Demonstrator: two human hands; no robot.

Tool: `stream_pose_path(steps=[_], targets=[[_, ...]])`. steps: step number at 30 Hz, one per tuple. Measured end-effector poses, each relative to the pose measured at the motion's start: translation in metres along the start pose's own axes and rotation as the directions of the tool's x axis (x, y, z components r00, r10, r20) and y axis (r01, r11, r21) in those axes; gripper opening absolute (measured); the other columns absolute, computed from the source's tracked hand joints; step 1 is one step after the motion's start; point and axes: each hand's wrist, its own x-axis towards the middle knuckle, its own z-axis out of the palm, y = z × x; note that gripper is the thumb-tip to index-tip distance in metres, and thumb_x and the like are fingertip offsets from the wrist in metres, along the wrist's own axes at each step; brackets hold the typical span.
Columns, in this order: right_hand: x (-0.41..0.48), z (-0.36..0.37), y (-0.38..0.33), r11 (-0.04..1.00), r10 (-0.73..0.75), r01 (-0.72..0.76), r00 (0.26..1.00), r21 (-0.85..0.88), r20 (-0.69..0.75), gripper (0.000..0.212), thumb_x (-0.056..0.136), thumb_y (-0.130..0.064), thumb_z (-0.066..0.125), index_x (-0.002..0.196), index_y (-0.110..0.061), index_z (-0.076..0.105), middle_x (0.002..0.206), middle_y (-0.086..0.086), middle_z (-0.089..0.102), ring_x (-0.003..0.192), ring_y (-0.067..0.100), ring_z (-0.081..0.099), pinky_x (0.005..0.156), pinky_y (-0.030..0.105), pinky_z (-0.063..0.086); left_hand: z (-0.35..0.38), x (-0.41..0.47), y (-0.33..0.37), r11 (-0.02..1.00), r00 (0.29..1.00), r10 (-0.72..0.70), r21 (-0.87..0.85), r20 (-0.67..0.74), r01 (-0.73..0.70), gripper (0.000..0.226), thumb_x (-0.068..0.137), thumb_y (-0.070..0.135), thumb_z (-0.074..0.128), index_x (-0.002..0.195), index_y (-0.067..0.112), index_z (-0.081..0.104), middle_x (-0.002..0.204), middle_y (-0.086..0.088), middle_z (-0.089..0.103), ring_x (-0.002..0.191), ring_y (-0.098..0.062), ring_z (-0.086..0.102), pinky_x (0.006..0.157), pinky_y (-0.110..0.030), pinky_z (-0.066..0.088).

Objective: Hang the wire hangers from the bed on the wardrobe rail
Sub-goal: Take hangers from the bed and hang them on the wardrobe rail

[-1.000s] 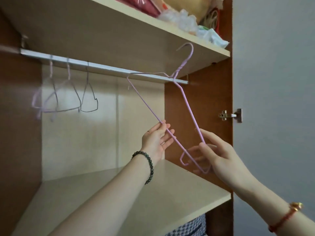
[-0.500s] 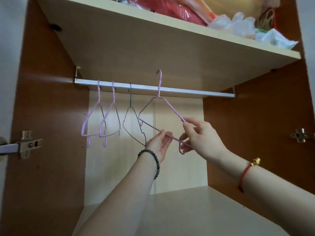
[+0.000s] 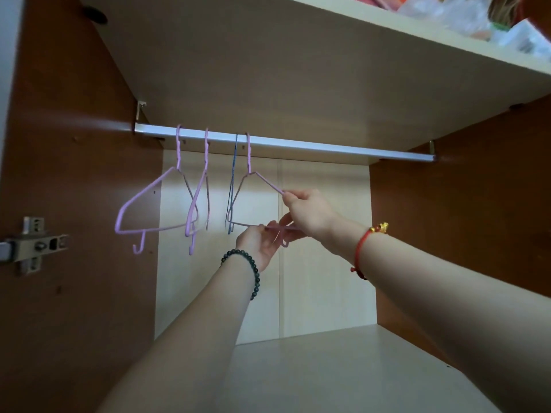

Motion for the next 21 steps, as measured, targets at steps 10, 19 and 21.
stream_pose_path(steps=[10,19,21], targets=[[-0.038,-0.03,-0.006,0.994,0.103,-0.106,0.988,0.022,0.115,0.036,0.098,-0.026,0.03,0.127,-0.011,0.047,0.122,0.024,0.055,0.108,0.038,0.058,0.09,0.041,0.049,0.003,-0.044,-0.029,0.992,0.993,-0.122,-0.018,-0.008,0.122,0.023,0.098,0.009,0.031,0.111,0.008,0.05,0.085,-0.008,0.06,0.073,-0.019,0.056,0.081,-0.033,0.044],[-0.108,-0.125,0.015,0.986,0.166,-0.165,0.985,0.023,-0.057,0.039,0.099,-0.029,0.031,0.135,-0.016,0.04,0.106,0.01,0.059,0.095,0.027,0.063,0.069,0.027,0.053,0.061,-0.113,-0.076,0.937,0.953,-0.275,0.256,0.127,0.236,0.019,0.096,0.015,0.038,0.108,0.014,0.053,0.086,0.0,0.063,0.071,-0.015,0.055,0.063,-0.028,0.047],[-0.132,-0.15,0.02,0.983,0.183,-0.183,0.977,0.009,-0.112,0.04,0.099,-0.029,0.031,0.136,-0.016,0.039,0.109,0.01,0.06,0.089,0.022,0.062,0.065,0.022,0.051,0.081,-0.134,-0.089,0.926,0.937,-0.298,0.293,0.181,0.238,0.018,0.095,0.016,0.04,0.107,0.013,0.054,0.086,-0.001,0.063,0.07,-0.016,0.055,0.063,-0.028,0.047]])
